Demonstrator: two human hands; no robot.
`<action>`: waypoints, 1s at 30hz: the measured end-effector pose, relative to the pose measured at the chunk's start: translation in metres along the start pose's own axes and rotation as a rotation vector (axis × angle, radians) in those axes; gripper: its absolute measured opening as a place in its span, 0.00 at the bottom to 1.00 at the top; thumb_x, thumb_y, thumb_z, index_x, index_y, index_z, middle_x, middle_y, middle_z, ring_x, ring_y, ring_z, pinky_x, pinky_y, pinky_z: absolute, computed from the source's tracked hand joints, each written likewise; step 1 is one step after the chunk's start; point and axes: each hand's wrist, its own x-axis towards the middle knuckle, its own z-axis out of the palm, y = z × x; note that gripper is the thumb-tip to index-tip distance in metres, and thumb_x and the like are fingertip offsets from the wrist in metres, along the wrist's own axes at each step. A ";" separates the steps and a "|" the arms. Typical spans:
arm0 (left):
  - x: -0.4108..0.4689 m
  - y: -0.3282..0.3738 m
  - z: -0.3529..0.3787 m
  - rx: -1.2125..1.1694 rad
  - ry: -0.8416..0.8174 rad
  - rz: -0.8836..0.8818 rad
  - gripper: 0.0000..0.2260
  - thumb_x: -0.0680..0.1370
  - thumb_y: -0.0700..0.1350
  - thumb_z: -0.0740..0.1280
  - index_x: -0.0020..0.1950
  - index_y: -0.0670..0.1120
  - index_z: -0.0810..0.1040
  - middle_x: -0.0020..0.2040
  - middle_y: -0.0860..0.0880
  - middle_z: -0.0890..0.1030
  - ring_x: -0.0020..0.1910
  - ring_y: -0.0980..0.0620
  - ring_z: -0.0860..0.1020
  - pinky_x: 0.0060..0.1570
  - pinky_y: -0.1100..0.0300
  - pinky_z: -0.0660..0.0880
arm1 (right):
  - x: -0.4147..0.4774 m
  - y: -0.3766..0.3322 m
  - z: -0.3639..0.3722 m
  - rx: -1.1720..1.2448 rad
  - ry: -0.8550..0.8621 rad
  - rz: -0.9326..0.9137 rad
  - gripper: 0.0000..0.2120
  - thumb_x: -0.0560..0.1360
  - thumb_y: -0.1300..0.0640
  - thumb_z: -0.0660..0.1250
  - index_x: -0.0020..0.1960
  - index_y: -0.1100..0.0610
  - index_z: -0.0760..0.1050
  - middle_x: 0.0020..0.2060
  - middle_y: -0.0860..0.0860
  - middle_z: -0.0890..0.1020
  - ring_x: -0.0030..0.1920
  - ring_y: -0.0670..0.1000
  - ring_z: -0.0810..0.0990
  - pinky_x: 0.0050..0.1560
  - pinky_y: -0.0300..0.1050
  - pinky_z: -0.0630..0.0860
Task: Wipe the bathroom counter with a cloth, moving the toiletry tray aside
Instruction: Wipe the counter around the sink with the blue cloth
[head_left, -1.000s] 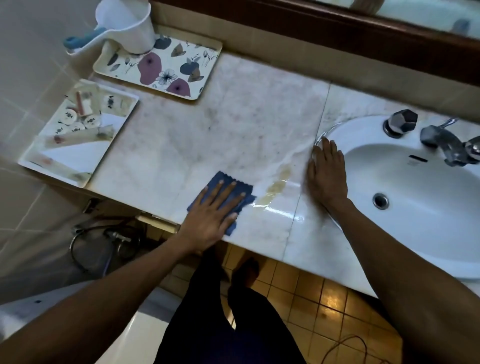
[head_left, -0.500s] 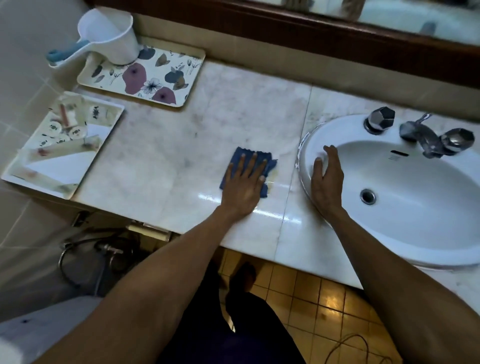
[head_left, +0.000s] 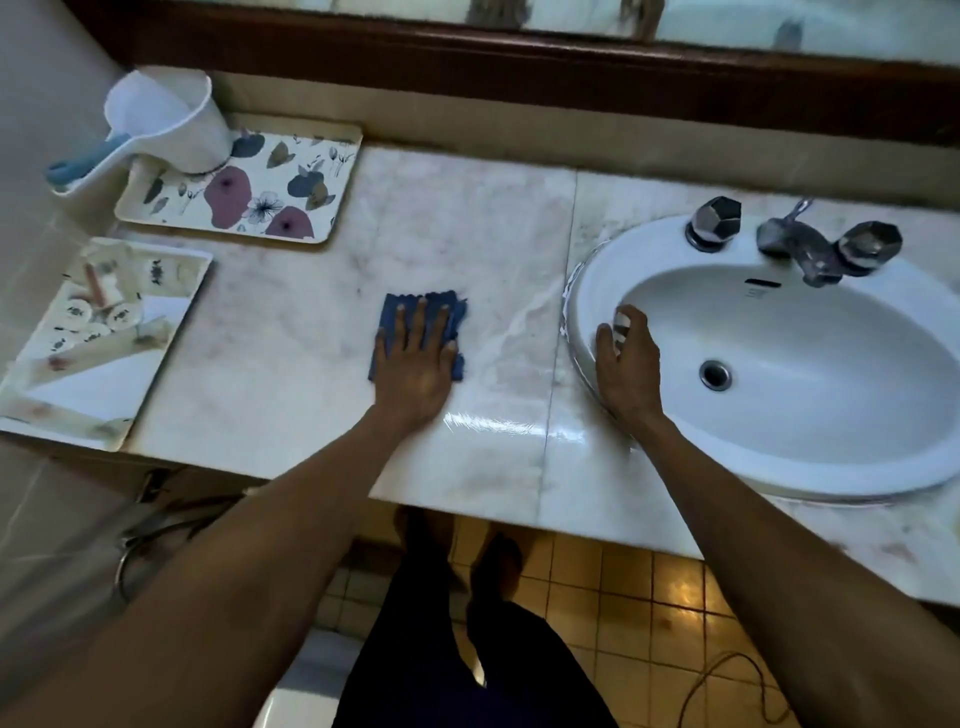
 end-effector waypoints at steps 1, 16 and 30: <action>0.004 0.024 0.006 -0.005 0.012 -0.003 0.25 0.85 0.55 0.47 0.83 0.53 0.48 0.83 0.48 0.47 0.82 0.45 0.43 0.78 0.43 0.42 | -0.001 0.000 -0.002 -0.021 -0.003 0.005 0.15 0.81 0.49 0.56 0.64 0.55 0.68 0.54 0.53 0.79 0.54 0.55 0.78 0.58 0.53 0.75; -0.070 -0.053 -0.001 0.119 -0.061 0.339 0.25 0.85 0.57 0.48 0.82 0.58 0.49 0.83 0.52 0.51 0.82 0.49 0.46 0.76 0.41 0.56 | -0.007 -0.004 -0.008 -0.101 0.002 0.058 0.15 0.84 0.52 0.54 0.61 0.59 0.74 0.50 0.55 0.83 0.53 0.59 0.79 0.49 0.46 0.69; -0.108 0.057 0.032 0.096 -0.171 0.841 0.25 0.86 0.57 0.49 0.82 0.57 0.49 0.83 0.53 0.49 0.82 0.49 0.43 0.79 0.45 0.46 | -0.015 0.006 -0.036 -0.260 -0.233 0.071 0.20 0.84 0.48 0.50 0.51 0.59 0.75 0.44 0.54 0.81 0.47 0.58 0.77 0.45 0.45 0.65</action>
